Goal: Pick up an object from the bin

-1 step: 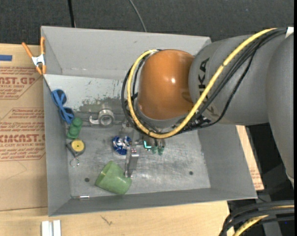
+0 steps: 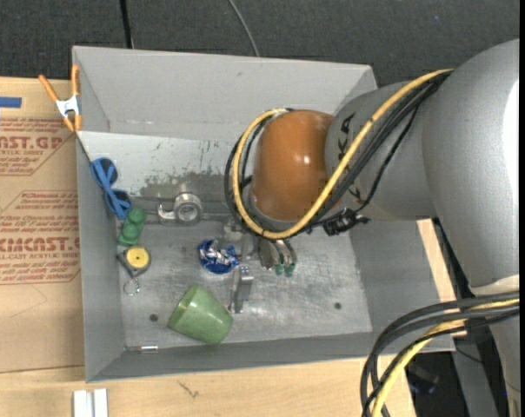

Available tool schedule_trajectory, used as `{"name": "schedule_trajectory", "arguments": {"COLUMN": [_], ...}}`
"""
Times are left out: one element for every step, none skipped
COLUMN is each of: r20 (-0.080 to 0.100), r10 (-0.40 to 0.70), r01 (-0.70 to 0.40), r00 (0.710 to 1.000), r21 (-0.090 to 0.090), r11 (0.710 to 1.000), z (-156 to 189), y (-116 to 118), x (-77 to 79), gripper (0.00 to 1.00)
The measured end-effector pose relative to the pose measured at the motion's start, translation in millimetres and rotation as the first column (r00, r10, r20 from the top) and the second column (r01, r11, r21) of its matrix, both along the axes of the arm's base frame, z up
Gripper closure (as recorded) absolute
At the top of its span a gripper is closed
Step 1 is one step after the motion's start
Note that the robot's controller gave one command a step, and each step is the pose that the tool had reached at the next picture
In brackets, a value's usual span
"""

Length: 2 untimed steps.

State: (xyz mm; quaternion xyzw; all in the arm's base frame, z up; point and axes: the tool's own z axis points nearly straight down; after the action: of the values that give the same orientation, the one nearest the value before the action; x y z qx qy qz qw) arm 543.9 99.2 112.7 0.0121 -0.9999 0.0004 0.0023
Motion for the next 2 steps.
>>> {"name": "schedule_trajectory", "arguments": {"r20": [0.033,0.050], "r10": [0.190,0.187], "r01": [-0.190,-0.187], "r00": [0.981,0.981], "r21": [0.005,0.005], "r11": [0.982,0.982], "z": [-33.2,-28.4], "y": [-10.8,-10.2], "x": [44.7,49.3], "gripper": [0.00,1.00]}}
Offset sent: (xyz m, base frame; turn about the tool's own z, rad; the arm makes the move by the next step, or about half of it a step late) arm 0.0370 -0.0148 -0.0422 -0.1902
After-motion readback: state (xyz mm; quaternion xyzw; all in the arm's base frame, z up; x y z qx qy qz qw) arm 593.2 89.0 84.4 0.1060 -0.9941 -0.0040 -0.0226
